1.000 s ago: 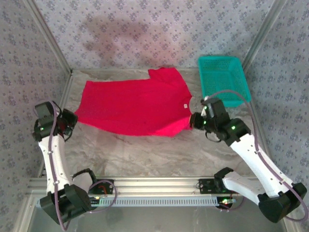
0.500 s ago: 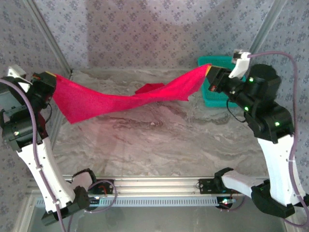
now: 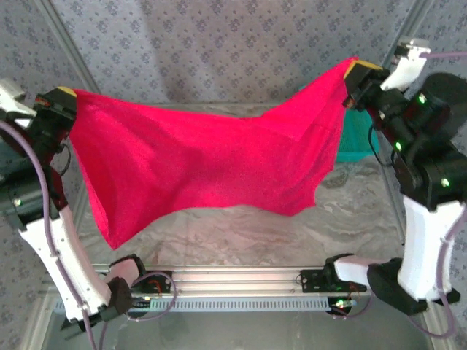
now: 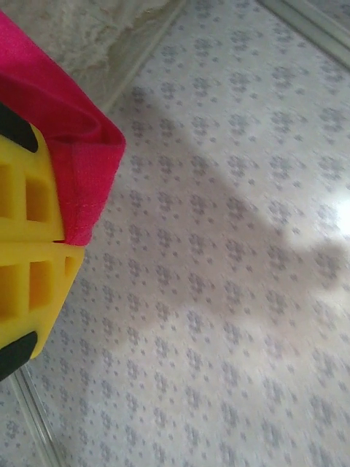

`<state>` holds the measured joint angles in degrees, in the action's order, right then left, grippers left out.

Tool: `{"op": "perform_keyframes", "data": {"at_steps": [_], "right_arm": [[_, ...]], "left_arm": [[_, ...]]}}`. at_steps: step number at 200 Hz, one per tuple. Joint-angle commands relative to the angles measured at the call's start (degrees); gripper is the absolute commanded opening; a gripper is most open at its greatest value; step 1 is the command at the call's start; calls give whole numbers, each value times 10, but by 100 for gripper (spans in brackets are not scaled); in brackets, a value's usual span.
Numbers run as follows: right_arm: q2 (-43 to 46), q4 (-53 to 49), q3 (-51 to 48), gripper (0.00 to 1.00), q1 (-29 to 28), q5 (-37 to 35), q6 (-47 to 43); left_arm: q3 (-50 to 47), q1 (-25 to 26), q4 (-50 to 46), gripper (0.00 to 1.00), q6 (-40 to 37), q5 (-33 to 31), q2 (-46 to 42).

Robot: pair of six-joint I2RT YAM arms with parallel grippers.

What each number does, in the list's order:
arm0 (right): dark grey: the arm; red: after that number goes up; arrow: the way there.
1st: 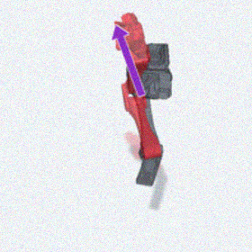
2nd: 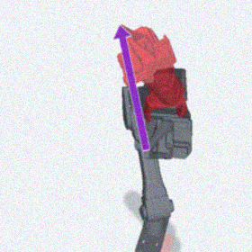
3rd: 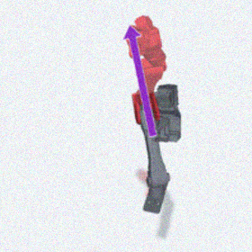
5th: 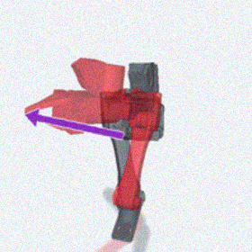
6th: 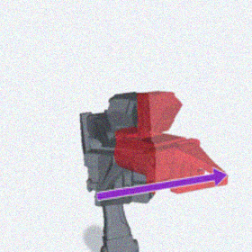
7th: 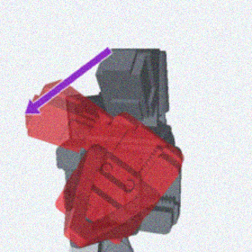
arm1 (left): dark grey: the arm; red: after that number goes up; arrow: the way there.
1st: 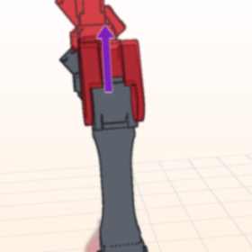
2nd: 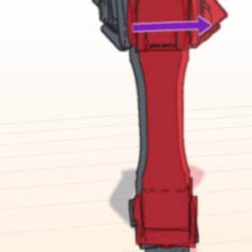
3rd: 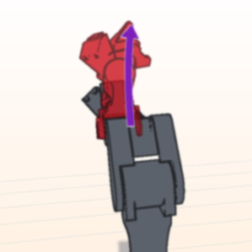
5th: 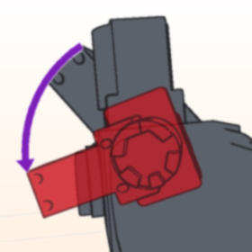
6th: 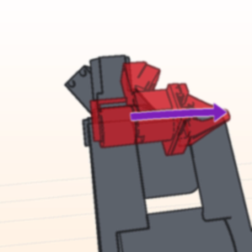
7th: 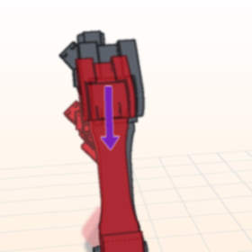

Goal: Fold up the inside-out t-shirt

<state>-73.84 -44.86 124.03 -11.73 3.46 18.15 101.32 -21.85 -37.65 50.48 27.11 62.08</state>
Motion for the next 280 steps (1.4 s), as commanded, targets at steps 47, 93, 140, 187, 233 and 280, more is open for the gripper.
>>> {"op": "perform_keyframes", "data": {"at_steps": [47,93,140,187,233,280], "right_arm": [[-284,102,-56,0,47,88,70],[-384,126,-73,0,25,91,71],[-337,123,-95,0,12,75,53],[-236,107,-110,0,10,53,37],[-100,111,-108,0,10,27,28],[17,134,-79,0,11,17,18]], "left_arm": [[-103,106,123,0,-79,-74,280],[-115,121,160,0,-96,-76,424],[-138,120,162,0,-91,-79,388],[-129,111,132,0,-74,-67,282],[-39,87,54,0,-50,-68,160],[29,85,67,0,-43,-117,37]]}}
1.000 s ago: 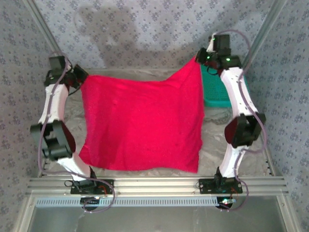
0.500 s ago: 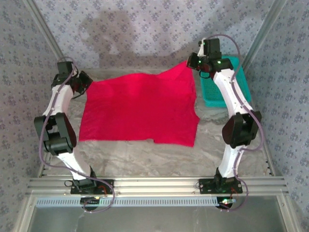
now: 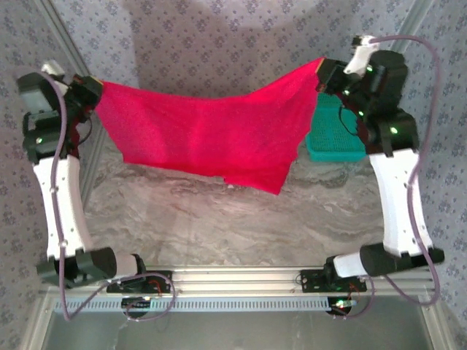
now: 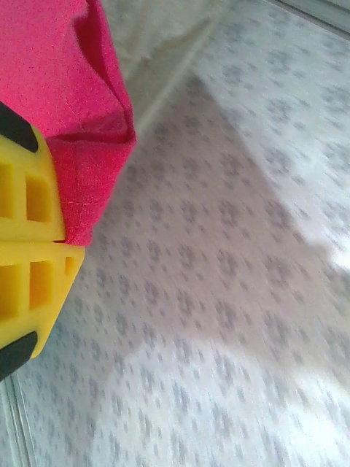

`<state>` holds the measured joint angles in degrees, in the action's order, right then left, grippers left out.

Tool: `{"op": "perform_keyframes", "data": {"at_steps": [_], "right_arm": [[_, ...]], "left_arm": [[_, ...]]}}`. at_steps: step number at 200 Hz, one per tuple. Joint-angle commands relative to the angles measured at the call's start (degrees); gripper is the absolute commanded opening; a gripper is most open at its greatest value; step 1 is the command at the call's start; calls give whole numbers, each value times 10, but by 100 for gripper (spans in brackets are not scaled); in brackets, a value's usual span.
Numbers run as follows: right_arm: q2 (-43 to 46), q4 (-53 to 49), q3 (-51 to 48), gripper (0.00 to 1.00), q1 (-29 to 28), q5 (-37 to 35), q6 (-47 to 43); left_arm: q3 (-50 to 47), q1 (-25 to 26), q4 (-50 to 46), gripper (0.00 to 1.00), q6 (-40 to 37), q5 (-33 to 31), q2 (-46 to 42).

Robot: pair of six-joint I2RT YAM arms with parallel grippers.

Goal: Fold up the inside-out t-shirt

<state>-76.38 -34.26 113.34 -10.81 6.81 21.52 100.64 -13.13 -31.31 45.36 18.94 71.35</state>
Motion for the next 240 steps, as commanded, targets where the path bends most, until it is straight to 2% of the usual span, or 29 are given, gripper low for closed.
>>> {"op": "perform_keyframes", "data": {"at_steps": [1,40,64,87,120,145,170,215,240], "right_arm": [[44,28,29,0,1,-16,-16],[100,44,67,0,2,-2,-10],[112,42,108,0,2,-5,-17],[104,32,155,0,2,-19,-30],[58,14,197,0,2,-28,-45],[7,1,200,0,3,-35,-53],[-32,18,151,0,10,-28,-44],[-109,113,-10,0,5,-15,-12],[-210,130,-32,0,3,-22,-9]], "left_arm": [[37,-2,4,0,9,-38,-59],[108,-3,-7,0,-6,-77,-107],[193,-2,-28,0,-22,-89,-109],[244,-3,-37,0,-37,-111,-108],[235,-2,-36,0,-41,-108,-95],[181,-2,-27,0,-41,-84,-69],[84,3,3,0,-48,-71,-45],[-124,35,107,0,-87,-109,26],[-198,35,175,0,-92,-115,112]]}}
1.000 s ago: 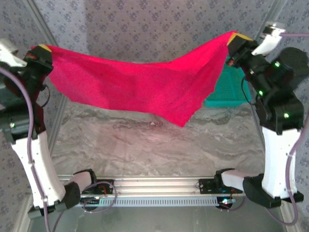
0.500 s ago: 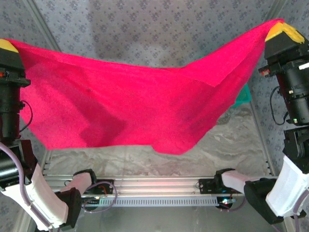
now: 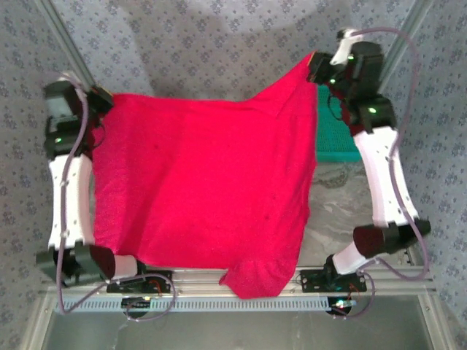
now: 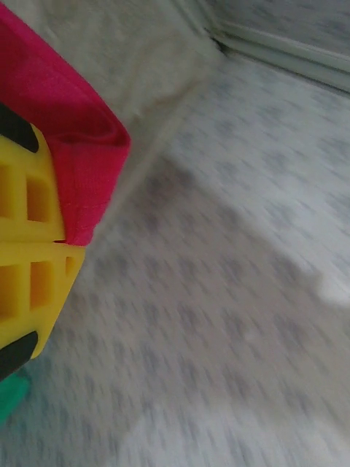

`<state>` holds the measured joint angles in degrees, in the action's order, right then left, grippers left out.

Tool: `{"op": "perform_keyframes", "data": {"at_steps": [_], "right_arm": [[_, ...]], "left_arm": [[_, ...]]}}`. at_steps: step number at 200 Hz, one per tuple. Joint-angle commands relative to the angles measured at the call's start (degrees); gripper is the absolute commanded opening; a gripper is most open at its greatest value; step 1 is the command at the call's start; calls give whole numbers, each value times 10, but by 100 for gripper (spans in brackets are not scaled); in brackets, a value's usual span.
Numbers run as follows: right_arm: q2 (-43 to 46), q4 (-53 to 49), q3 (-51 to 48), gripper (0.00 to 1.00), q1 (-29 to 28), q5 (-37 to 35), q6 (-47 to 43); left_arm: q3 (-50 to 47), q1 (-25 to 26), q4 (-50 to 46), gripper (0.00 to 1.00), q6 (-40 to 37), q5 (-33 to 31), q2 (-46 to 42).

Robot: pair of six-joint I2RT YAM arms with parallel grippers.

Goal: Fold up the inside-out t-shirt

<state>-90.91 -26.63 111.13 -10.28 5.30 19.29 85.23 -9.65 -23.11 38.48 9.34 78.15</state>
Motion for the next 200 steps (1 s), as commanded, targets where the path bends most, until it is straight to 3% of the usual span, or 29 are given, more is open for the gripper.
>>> {"op": "perform_keyframes", "data": {"at_steps": [1,34,56,63,69,76,86,95,112,133,147,176,200], "right_arm": [[-69,54,-9,0,-3,-7,14],[-261,40,45,0,-15,-11,28],[-414,-23,186,0,-19,-1,56],[-473,-57,259,0,-18,12,72],[-522,-97,329,10,-17,25,86],[-573,-125,408,29,-15,37,105],[-622,-135,486,45,-12,59,125],[-629,-135,499,61,-12,68,139],[-573,-111,411,70,-19,70,137],[-458,-32,208,74,-36,63,123],[-405,-8,112,74,-49,78,120],[-335,-1,-36,65,-81,111,101],[-278,46,-173,52,-86,125,118]], "left_arm": [[-47,0,97,0,-22,-19,49],[-50,5,148,0,-22,-19,207],[32,7,113,0,-32,-9,336],[77,5,85,11,-31,0,385],[120,5,56,29,-29,13,425],[169,5,21,52,-27,22,466],[240,5,-32,62,-29,31,512],[287,6,-69,64,-29,20,532],[295,7,-96,65,-14,-13,513],[206,25,-63,66,-4,-51,432],[140,38,-44,66,10,-43,383],[-10,59,34,66,41,47,312],[-98,63,77,66,58,105,288]]}}
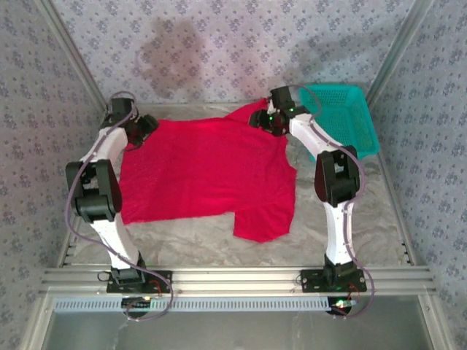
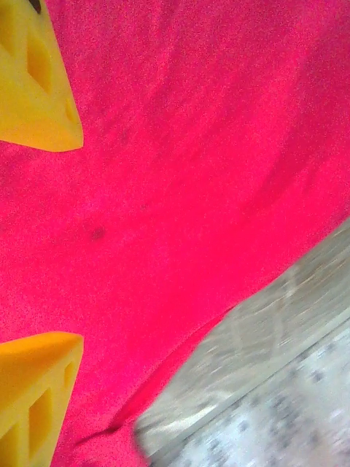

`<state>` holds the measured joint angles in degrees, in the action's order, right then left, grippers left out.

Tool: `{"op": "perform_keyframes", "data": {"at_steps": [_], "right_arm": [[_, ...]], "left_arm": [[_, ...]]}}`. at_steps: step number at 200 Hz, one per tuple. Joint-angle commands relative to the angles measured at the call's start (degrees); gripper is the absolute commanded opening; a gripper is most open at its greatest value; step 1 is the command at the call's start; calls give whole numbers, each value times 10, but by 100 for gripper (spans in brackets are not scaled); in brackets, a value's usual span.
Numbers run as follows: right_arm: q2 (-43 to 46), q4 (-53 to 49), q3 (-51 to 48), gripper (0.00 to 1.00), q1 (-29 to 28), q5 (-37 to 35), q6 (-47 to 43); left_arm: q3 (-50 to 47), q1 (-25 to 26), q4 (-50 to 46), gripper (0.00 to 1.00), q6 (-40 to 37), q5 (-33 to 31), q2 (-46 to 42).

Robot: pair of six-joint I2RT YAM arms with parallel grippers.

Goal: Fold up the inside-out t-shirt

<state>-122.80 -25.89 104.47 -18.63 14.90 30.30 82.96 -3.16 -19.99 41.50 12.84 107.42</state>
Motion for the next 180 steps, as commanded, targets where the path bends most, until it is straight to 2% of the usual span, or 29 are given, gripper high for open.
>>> {"op": "perform_keyframes", "data": {"at_steps": [1,40,81,125,150,180], "right_arm": [[44,41,-113,52,-3,29,9],[119,65,-291,48,-4,21,41],[243,69,-497,48,-11,-55,53],[428,16,-669,47,-14,-84,92],[517,-30,-689,47,-14,-95,100],[556,-46,-605,48,-34,-127,101]], "left_arm": [[-80,-2,46,66,28,71,-5],[-176,-2,50,66,19,80,-27],[-266,1,46,65,28,72,-65],[-350,31,-7,65,9,33,-145],[-373,33,-26,65,11,38,-189],[-324,34,-59,67,-8,17,-209]]}}
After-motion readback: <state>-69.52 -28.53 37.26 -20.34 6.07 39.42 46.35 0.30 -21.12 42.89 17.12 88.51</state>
